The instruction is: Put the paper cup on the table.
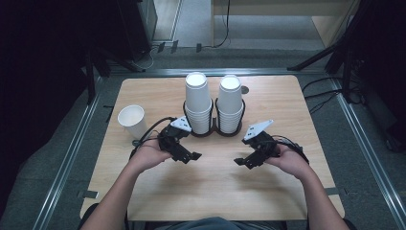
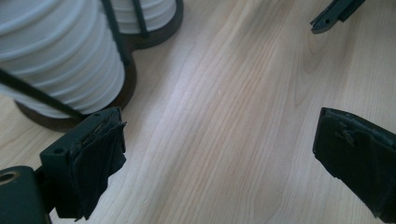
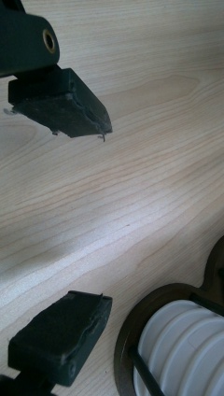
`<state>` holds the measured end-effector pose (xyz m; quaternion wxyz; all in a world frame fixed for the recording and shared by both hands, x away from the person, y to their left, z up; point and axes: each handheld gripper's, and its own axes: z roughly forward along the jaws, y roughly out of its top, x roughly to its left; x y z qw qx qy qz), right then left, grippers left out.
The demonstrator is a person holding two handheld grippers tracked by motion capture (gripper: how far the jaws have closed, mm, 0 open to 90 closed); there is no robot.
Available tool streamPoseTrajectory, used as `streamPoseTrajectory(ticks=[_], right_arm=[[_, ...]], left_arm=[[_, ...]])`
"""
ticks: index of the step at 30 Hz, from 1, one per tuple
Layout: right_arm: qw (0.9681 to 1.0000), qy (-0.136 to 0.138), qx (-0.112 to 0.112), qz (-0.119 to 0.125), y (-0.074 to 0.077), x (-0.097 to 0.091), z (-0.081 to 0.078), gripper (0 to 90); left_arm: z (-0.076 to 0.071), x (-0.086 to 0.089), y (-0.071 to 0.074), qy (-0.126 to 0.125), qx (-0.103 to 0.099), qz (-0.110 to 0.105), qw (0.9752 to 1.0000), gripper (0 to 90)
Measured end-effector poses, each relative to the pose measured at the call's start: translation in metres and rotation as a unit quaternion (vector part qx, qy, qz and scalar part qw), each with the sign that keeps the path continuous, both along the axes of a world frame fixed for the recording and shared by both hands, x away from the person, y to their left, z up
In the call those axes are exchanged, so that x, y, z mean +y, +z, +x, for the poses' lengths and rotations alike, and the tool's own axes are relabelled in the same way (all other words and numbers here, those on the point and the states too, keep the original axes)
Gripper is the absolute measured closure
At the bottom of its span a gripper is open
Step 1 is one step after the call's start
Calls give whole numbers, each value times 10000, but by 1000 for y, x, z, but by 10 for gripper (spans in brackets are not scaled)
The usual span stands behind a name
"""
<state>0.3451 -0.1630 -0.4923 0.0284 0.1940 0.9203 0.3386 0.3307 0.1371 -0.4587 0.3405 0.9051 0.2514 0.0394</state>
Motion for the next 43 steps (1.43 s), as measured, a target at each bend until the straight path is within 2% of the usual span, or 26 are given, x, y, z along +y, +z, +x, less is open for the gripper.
streamPoseTrajectory(ticks=[5,7,9,12,20,28,37,40,43], right_arm=[[10000,3,19,-9,-1,0,-2,149],[10000,-3,31,-39,-2,0,-4,149],[10000,-5,34,-30,-3,0,-5,149],[10000,-1,54,-49,-4,0,-6,149],[9999,31,107,-31,-5,-1,-10,150],[9999,77,102,-35,-6,0,-9,150],[9999,93,93,-61,-6,0,-9,149],[9999,102,97,-81,-6,-1,-9,149],[9997,97,162,-151,-9,0,-8,150]], left_arm=[[1,-10,-4,-120,-34,-26,9999,26],[2,-13,-6,-172,18,-48,9998,26],[2,-17,-8,-208,188,-65,9996,26],[3,-24,-10,-247,216,-34,9995,26],[6,-33,-16,-205,156,-38,9997,25],[9,-32,-20,-113,138,-87,9998,23],[7,-35,-25,-193,-32,-70,9998,23],[8,-36,-27,-172,-166,10,9997,23],[11,-37,-33,-172,-177,60,9997,23]])
